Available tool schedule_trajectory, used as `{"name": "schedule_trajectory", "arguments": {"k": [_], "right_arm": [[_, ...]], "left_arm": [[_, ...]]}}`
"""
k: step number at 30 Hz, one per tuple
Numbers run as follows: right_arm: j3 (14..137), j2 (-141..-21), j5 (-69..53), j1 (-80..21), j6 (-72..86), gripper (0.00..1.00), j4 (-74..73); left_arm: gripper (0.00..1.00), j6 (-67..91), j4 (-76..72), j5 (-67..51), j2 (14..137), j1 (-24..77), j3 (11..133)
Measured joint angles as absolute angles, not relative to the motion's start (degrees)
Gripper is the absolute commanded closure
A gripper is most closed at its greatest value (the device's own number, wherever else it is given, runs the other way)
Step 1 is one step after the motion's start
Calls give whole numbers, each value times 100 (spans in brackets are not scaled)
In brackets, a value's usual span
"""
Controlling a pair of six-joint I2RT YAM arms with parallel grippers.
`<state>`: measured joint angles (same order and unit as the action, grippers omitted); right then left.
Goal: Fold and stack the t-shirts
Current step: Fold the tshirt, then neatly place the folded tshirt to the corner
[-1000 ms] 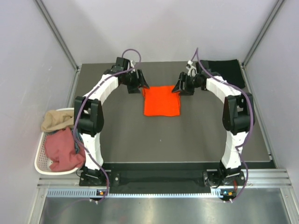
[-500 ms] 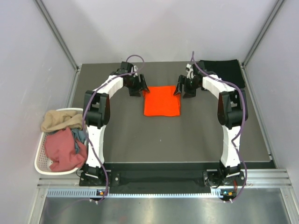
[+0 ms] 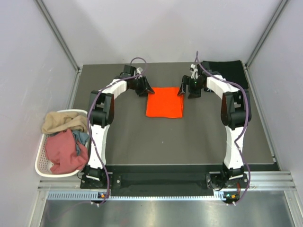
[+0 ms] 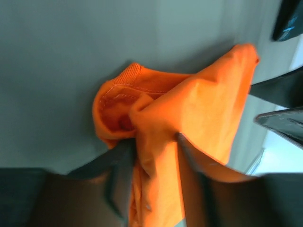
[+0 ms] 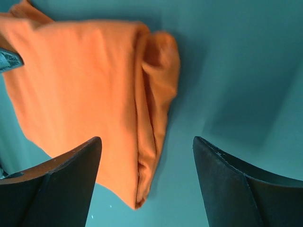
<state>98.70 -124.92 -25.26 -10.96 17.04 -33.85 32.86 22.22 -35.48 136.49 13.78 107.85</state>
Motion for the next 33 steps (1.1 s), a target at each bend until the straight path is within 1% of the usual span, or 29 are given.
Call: {"name": "schedule_trajectory", "arguments": {"k": [1, 3, 4, 8, 15, 22, 24, 26, 28, 30, 31, 32, 33], "right_arm": [[9931, -12547, -2556, -1094, 1688, 21, -3369], [10103, -12702, -2655, -1096, 1651, 22, -3317], [10165, -12787, -2707, -1096, 1645, 22, -3267], [10388, -13056, -2961, -1103, 1664, 22, -3151], [10350, -13102, -3162, -1168, 1859, 24, -2818], [9673, -13017, -3594, -1188, 2794, 24, -1573], [9461, -12967, -3653, -1188, 3096, 27, -1229], [9332, -12962, -3699, -1188, 3369, 36, -945], [9227, -12980, -3699, -1190, 3573, 53, -779], [9207, -13043, -3651, -1190, 3642, 74, -720], [9188, -13085, -3636, -1190, 3680, 95, -687], [9185, -13128, -3629, -1190, 3682, 100, -679], [9185, -13159, -3627, -1190, 3717, 100, -681]], "left_arm": [[66, 3343, 2150, -3590, 13668, 1374, 10777], [75, 3498, 1955, -3688, 13677, 1369, 10750], [83, 3555, 1872, -3726, 13677, 1372, 10748], [100, 3767, 1546, -3868, 13677, 1376, 10744], [100, 3970, 1125, -3964, 13677, 1387, 10538], [100, 4084, 1015, -3966, 13679, 1380, 10449], [100, 4086, 1007, -3966, 13681, 1380, 10447], [100, 4093, 996, -3966, 13681, 1380, 10447], [100, 4104, 980, -3966, 13697, 1380, 10447], [100, 4108, 963, -3966, 13729, 1380, 10447], [100, 4110, 956, -3966, 13743, 1380, 10447], [99, 4117, 958, -3964, 13756, 1378, 10447], [96, 4128, 958, -3964, 13758, 1378, 10447]]}}
